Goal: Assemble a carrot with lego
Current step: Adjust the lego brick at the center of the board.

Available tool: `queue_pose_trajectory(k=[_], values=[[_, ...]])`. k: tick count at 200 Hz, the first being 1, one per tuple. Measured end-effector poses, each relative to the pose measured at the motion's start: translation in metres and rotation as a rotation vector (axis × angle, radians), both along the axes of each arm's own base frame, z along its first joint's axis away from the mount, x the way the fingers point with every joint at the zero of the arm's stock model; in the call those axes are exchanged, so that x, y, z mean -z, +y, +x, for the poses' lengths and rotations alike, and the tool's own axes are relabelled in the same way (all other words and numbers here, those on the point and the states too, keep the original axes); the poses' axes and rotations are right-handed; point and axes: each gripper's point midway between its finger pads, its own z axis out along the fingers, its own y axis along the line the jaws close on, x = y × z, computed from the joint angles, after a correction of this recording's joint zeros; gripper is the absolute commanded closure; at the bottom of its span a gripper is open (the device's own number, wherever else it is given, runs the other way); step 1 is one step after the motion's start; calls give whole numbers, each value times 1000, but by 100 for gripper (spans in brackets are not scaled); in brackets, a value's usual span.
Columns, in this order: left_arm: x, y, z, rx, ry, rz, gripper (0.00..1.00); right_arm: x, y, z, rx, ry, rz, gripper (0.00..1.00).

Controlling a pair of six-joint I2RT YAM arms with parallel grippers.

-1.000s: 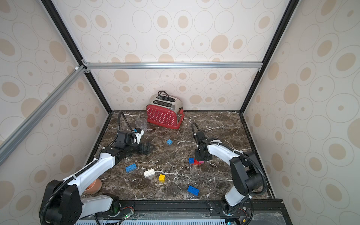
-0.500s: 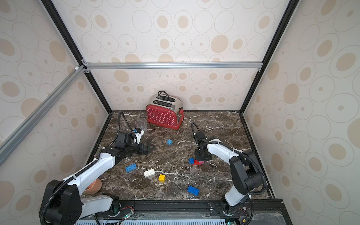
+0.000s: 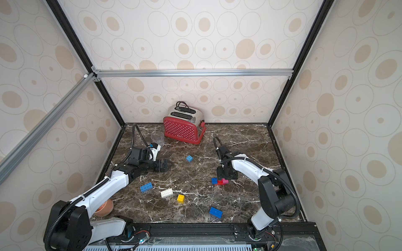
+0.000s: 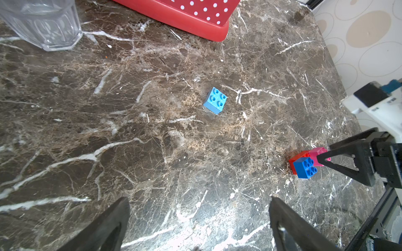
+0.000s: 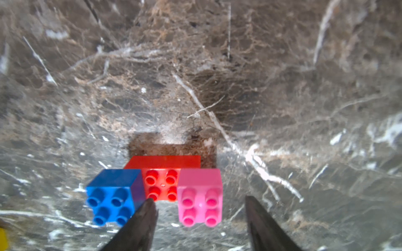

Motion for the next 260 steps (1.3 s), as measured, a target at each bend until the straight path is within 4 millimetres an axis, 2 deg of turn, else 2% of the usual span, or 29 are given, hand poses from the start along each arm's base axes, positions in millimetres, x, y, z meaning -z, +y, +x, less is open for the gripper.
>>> queue_pose_trajectory(k=[29,54,109,165,226,260], values=[[0,0,0,-1,0,0,1,-17,6,-14,-99,-69,-17,0],[0,0,0,-1,0,0,1,-22,10,-21,-177,-98,-54,1],[-2,1,0,-2,-7,1,1,-15,24,-31,-406,-131,-202,1],[-5,1,0,-5,-16,1,1,14,22,-26,-571,-59,-391,1],[-6,3,1,-11,-21,6,1,11,22,-7,-605,-132,-457,1],[-6,4,1,-15,-23,10,1,22,19,0,-595,-122,-474,1]])
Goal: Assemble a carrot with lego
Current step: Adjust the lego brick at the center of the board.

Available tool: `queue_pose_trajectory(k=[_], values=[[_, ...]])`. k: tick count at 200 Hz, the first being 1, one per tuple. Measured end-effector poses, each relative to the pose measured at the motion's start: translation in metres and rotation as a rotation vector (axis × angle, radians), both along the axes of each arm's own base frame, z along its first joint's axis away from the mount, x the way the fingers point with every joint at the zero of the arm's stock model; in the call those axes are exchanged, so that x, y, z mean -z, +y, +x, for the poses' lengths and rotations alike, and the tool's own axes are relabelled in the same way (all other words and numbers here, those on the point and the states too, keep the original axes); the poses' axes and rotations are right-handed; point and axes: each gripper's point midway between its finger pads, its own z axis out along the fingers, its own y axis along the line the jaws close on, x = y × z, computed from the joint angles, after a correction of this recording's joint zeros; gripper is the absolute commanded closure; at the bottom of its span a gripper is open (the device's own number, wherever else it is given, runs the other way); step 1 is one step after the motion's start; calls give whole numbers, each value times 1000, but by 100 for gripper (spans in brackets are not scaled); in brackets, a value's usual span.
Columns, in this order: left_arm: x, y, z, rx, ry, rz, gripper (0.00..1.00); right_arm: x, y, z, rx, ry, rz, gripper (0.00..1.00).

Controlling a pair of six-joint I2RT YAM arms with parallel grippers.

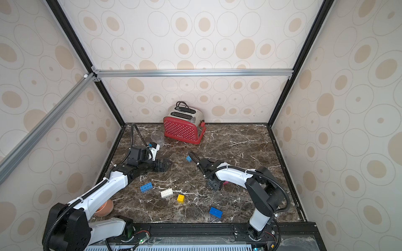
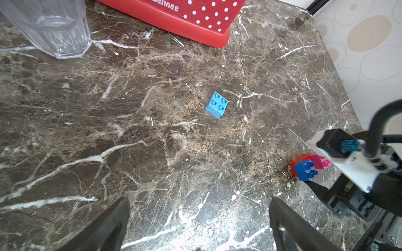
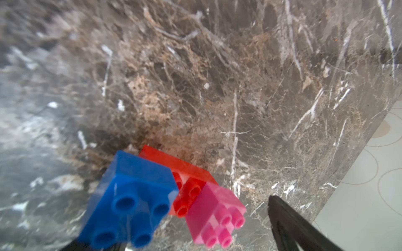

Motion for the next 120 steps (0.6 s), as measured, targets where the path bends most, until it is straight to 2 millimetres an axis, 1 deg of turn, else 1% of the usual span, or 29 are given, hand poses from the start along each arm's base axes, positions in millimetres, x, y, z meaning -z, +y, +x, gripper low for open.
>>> queue_pose_trajectory(k=[16,82,120], values=[[0,0,0,-2,-2,1,1,3,-4,4,19,1,0,1],[-1,1,0,-5,-5,4,1,4,-28,24,139,-19,49,1],[-1,1,1,-6,-5,4,1,6,-36,30,210,-6,105,1]])
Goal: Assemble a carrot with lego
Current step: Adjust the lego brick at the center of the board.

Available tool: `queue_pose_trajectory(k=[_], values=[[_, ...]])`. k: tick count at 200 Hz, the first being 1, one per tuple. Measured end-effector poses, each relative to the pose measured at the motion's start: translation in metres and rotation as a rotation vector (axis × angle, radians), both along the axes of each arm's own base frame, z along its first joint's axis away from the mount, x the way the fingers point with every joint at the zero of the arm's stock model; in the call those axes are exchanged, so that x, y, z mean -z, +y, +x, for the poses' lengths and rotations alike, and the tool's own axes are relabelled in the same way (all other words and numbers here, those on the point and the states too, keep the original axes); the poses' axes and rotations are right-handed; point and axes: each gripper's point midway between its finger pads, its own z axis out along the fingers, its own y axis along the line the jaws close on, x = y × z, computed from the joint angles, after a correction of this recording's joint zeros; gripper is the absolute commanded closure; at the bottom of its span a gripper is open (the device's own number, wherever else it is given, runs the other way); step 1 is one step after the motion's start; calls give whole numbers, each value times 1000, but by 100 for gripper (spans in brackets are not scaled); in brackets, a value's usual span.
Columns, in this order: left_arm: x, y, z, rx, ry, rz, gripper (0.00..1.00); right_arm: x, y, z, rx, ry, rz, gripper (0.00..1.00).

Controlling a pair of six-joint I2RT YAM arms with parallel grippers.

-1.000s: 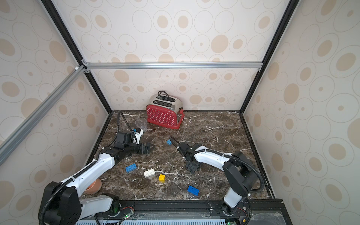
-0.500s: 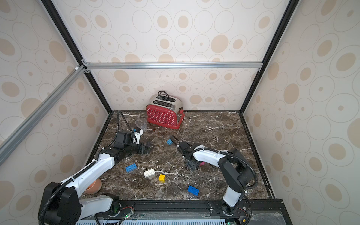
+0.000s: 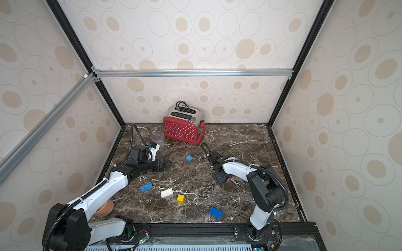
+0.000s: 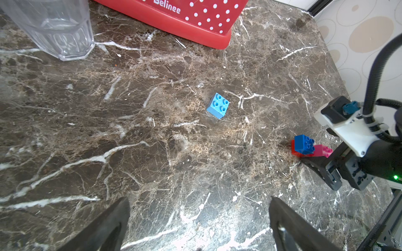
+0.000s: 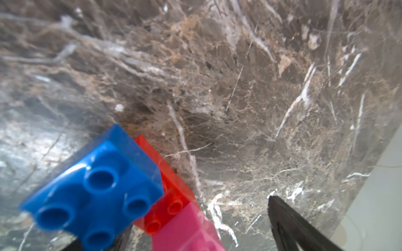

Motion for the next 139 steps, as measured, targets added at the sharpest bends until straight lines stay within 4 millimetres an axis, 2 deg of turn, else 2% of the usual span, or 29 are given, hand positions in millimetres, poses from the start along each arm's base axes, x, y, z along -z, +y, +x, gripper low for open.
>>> queue_pose_trajectory(k=[93,139], values=[[-1,0,0,0,-4,-1,1,2,-2,20,77,-22,85,1],[-1,0,0,0,-4,0,1,2,-22,31,165,-35,89,1]])
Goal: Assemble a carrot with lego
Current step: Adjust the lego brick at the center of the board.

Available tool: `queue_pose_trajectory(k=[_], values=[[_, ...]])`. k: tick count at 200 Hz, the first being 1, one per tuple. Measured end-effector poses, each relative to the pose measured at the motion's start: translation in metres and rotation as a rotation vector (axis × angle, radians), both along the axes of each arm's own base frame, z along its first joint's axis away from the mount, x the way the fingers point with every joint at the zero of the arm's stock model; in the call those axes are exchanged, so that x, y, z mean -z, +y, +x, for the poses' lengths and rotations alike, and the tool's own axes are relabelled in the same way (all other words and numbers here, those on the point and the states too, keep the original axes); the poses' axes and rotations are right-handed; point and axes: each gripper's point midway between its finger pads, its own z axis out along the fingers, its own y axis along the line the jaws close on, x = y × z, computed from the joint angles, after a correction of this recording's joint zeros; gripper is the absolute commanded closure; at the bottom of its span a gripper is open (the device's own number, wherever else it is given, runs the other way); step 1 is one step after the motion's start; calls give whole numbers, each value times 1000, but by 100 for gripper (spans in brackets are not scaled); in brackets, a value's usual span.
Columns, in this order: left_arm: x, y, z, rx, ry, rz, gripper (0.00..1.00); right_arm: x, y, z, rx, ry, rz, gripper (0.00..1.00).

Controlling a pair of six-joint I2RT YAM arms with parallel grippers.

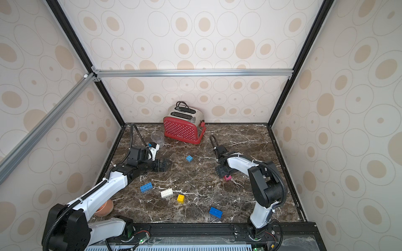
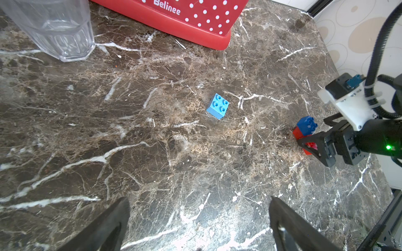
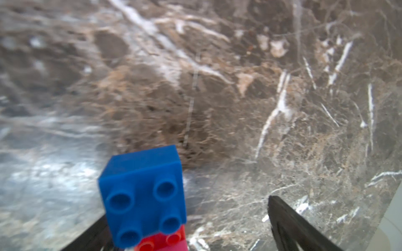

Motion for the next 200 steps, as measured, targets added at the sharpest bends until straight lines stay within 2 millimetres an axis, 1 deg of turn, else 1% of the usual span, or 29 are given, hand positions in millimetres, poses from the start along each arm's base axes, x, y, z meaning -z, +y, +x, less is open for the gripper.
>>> queue_pose_trajectory(k=[20,41,62,83,93,101,124,132,148,161,173,191,200], values=[[0,0,0,0,0,0,1,0,-11,2,35,2,-2,1],[0,0,0,0,0,0,1,0,-16,3,52,4,2,1],[1,1,-1,-3,7,4,1,1,-15,2,56,10,20,1],[4,2,-9,-11,28,33,1,-3,-10,-3,68,19,59,1],[6,-3,-17,-1,36,64,1,-8,-7,-5,77,15,82,1],[7,-11,-26,23,45,90,1,-14,-5,-7,85,10,102,1],[10,-46,-59,127,84,154,1,-31,3,-12,105,-12,151,1],[10,-59,-71,159,103,174,3,-36,6,-14,110,-19,169,1],[13,-76,-87,191,141,215,6,-45,13,-19,128,-29,211,1],[19,-84,-98,196,183,254,10,-54,18,-23,144,-45,252,1],[24,-87,-104,181,221,279,14,-60,23,-28,156,-58,290,1],[36,-85,-113,152,271,324,19,-66,29,-38,173,-66,346,1],[41,-84,-117,138,292,350,19,-67,31,-43,180,-64,366,1]])
